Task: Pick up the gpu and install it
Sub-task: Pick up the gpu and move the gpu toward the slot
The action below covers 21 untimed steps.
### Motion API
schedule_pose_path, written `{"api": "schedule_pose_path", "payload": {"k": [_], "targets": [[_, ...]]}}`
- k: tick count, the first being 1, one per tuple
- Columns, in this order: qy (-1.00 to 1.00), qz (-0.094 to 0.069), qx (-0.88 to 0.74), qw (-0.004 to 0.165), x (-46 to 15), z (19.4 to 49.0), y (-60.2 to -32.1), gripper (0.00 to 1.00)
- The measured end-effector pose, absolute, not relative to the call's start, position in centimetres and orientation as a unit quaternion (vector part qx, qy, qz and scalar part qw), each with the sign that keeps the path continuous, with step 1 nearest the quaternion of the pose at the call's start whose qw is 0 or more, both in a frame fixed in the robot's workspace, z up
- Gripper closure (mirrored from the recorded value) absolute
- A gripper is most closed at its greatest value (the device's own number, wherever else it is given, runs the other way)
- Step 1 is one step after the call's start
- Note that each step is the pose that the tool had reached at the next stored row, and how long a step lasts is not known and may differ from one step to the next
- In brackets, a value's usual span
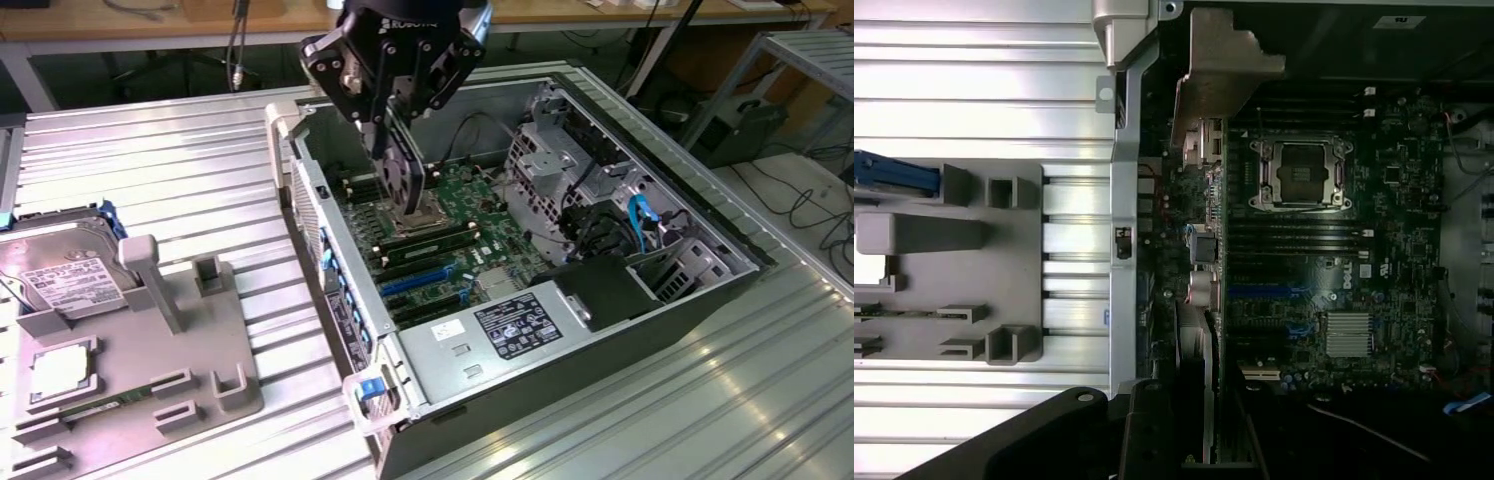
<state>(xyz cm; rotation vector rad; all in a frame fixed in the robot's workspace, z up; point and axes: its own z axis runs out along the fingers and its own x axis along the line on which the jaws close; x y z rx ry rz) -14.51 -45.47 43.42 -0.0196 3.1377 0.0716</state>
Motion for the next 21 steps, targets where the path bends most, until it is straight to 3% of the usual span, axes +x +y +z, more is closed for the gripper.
{"api": "schedule_pose_path", "payload": {"k": [21], "targets": [[1.000,0.023,-0.006,0.003,-11.9,43.2,-45.5,0.73]]}}
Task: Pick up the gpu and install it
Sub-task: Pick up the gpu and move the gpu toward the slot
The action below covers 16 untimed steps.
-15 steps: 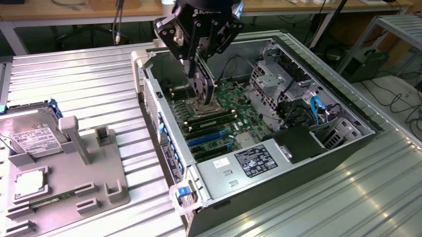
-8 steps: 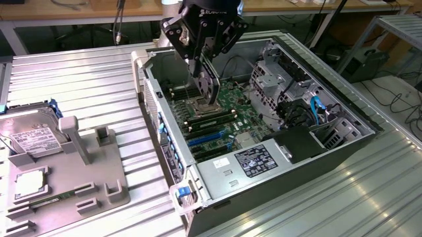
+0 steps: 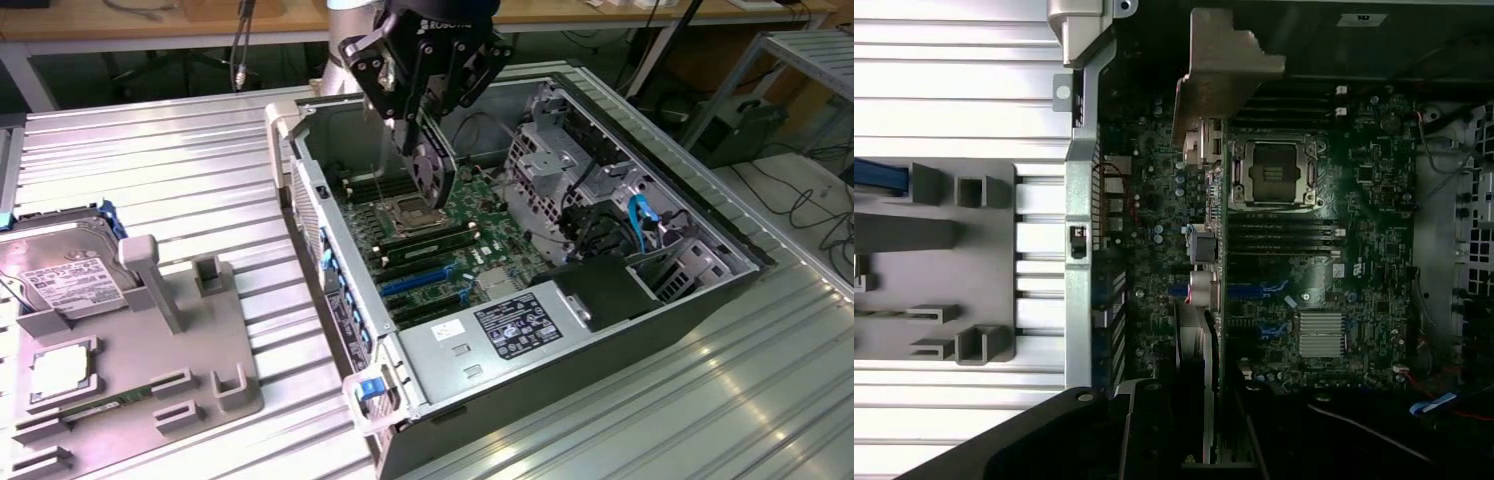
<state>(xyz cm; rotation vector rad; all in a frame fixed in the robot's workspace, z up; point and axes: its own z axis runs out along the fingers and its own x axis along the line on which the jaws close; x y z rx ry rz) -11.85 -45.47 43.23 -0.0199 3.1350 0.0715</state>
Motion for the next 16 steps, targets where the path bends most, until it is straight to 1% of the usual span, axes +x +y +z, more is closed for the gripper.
{"api": "schedule_pose_path", "payload": {"k": [16], "targets": [[1.000,0.023,-0.006,0.004,-9.5,43.1,-45.5,0.73]]}}
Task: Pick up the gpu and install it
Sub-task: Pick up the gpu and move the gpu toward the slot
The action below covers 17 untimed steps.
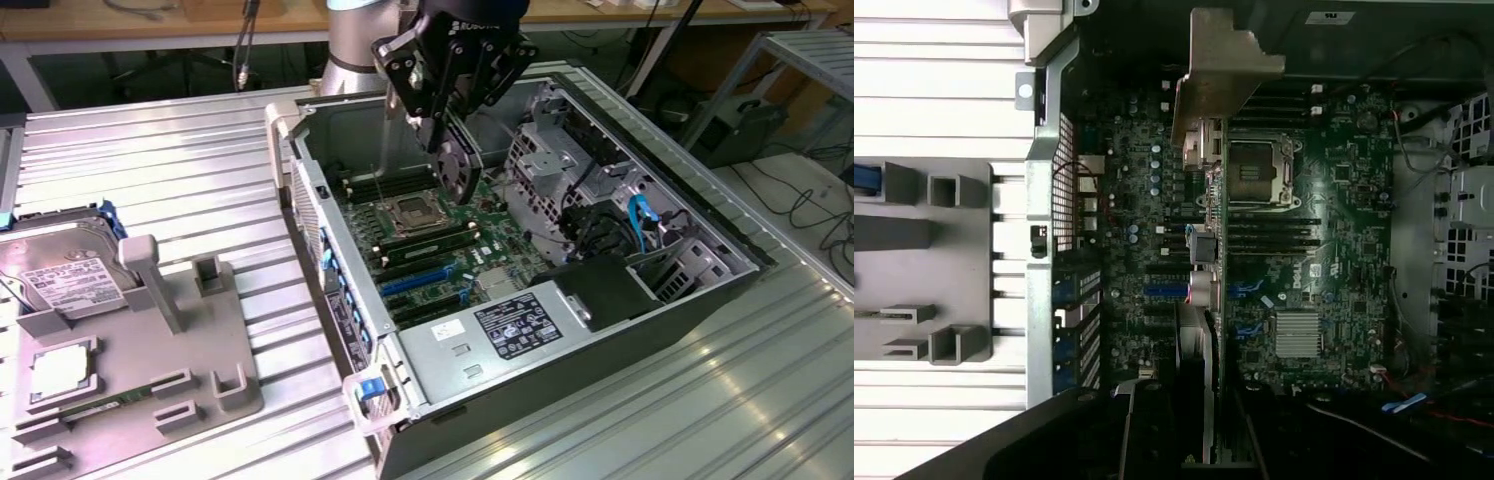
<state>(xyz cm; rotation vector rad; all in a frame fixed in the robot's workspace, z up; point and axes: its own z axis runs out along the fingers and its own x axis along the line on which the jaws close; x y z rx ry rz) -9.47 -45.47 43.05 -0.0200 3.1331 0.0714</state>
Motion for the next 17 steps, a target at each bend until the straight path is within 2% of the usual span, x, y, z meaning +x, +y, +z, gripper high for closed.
{"api": "schedule_pose_path", "payload": {"k": [17], "targets": [[1.000,0.023,-0.006,0.004,-7.3,42.9,-45.5,0.73]]}}
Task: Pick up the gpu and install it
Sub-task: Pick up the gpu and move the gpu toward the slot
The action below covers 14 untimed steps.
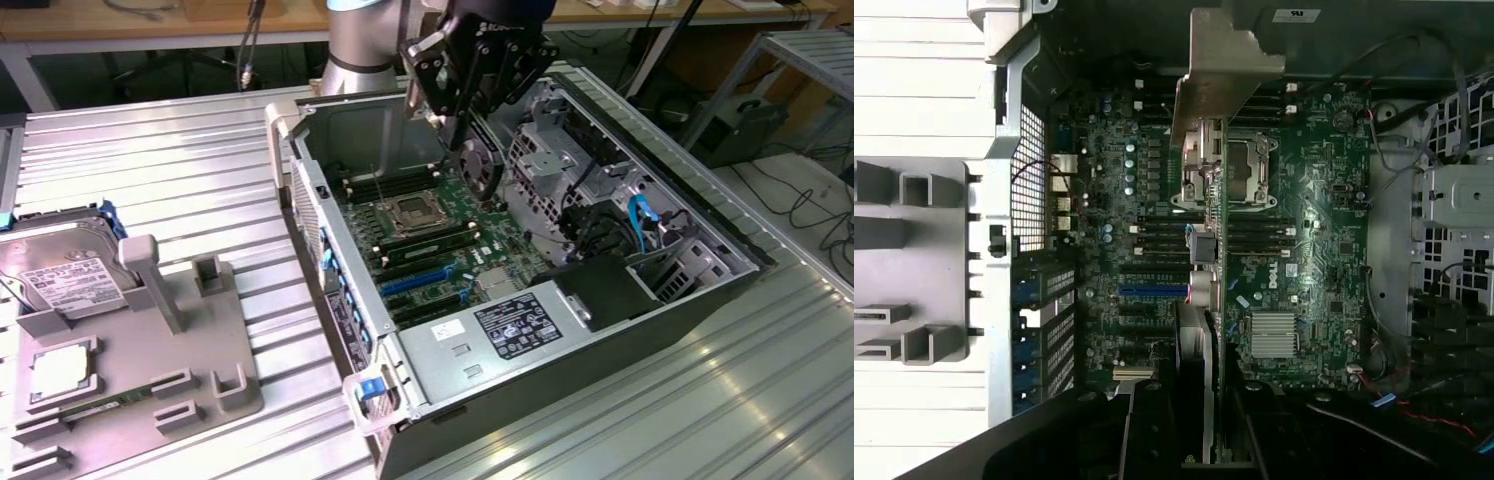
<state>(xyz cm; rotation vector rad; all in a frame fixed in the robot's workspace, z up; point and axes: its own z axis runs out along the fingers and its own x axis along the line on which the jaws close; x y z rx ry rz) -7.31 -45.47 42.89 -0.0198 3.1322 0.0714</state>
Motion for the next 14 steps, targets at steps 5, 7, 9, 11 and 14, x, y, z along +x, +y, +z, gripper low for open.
{"api": "schedule_pose_path", "payload": {"k": [5,7,9,11,14], "targets": [[1.000,0.023,-0.006,0.005,-6.7,42.8,-45.5,0.73],[1.000,0.023,-0.006,0.005,-6.3,42.8,-45.5,0.73],[1.000,0.023,-0.006,0.005,-5.8,42.8,-45.5,0.73],[1.000,0.023,-0.006,0.005,-5.3,42.7,-45.5,0.73],[1.000,0.023,-0.006,0.005,-4.3,42.7,-45.5,0.73]]}}
